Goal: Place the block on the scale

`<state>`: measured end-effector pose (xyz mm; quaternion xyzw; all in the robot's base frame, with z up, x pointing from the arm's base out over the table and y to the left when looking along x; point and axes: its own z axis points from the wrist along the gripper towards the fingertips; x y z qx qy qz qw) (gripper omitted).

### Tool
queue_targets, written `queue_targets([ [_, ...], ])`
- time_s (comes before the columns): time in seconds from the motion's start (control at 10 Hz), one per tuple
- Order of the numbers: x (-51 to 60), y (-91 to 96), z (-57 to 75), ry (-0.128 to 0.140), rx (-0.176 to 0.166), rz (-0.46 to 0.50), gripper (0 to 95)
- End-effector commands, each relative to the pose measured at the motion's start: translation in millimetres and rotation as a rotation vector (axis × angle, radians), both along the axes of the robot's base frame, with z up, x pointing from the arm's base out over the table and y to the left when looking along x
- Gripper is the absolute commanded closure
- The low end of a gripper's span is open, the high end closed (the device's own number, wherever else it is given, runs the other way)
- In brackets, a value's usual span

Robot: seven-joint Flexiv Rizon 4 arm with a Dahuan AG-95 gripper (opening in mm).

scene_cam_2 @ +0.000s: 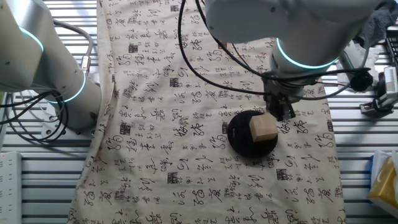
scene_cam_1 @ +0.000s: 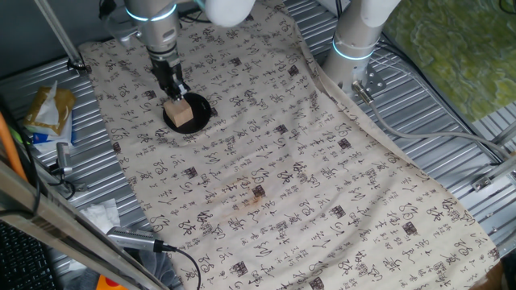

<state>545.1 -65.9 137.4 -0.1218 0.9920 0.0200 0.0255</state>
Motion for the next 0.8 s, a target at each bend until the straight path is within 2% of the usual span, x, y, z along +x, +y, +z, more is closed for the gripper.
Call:
queue_targets([
  [0.1,-0.2,0.8,-0.1,-0.002,-0.002,-0.001,95.0],
  [0.5,-0.3,1.6,0.5,0.005,-0.002,-0.036,95.0],
  [0.8,-0.4,1.8,0.3,0.011,-0.018,-0.064,95.0],
])
